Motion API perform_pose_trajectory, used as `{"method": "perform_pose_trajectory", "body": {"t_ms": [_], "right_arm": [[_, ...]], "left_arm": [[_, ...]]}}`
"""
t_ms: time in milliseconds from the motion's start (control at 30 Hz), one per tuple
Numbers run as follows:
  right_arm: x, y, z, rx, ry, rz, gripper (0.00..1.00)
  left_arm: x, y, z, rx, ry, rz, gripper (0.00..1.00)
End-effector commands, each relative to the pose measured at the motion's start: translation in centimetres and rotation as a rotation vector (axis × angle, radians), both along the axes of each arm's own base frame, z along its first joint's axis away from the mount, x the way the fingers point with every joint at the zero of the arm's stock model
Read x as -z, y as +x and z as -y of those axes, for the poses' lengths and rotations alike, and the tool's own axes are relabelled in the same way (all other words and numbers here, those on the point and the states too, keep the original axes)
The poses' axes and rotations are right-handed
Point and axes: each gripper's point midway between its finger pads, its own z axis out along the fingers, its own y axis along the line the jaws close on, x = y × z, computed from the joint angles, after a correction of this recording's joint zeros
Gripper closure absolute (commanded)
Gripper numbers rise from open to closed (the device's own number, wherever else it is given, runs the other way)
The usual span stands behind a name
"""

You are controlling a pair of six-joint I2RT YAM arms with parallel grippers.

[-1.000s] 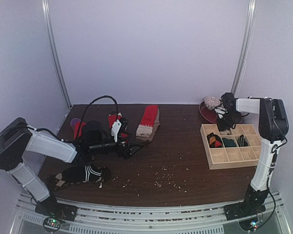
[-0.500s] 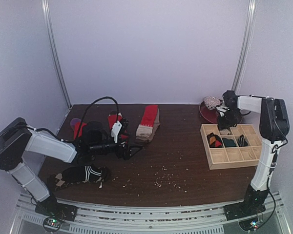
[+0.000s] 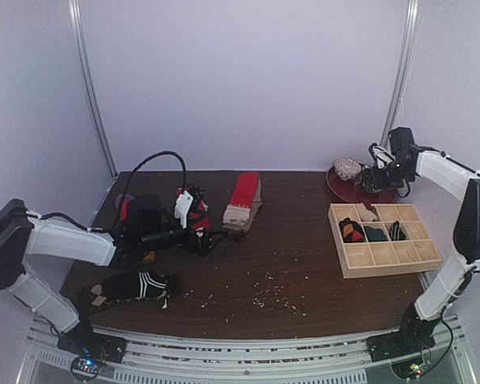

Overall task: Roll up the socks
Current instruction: Adjust the pair of socks at the center of the board, then reset both arms

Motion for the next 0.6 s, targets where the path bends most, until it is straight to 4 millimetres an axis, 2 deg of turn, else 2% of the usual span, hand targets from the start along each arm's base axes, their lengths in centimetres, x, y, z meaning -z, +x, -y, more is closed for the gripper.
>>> {"method": "perform_pose_trajectory", "body": {"t_ms": [0, 200, 300, 367, 567], "right_arm": [[-2.2, -2.1, -4.3, -0.045, 0.136, 0.124, 0.0], [-3.4, -6.8, -10.8, -0.141, 0.249, 0.26, 0.0], [-3.9, -8.9, -13.2, -0.185, 0.297, 0.304, 0.0], [-3.5, -9.9, -13.9, -0.198, 0.293, 0.294, 0.0], [-2.6, -11.3, -14.5, -0.224, 0.264, 0.24, 0.0]], "left_arm": [[-1.8, 2.2, -1.7, -0.145, 0.04, 0.025, 0.02], [-2.0, 3.1, -3.7, -0.285, 0.072, -0.082, 0.02], [-2.9, 3.5, -5.9, -0.422, 0.024, -0.11, 0.02], [-3.3, 3.6, -7.4, -0.502, -0.005, -0.119, 0.02], [-5.2, 3.3, -9.3, -0.576, -0.046, -0.098, 0.02]]}}
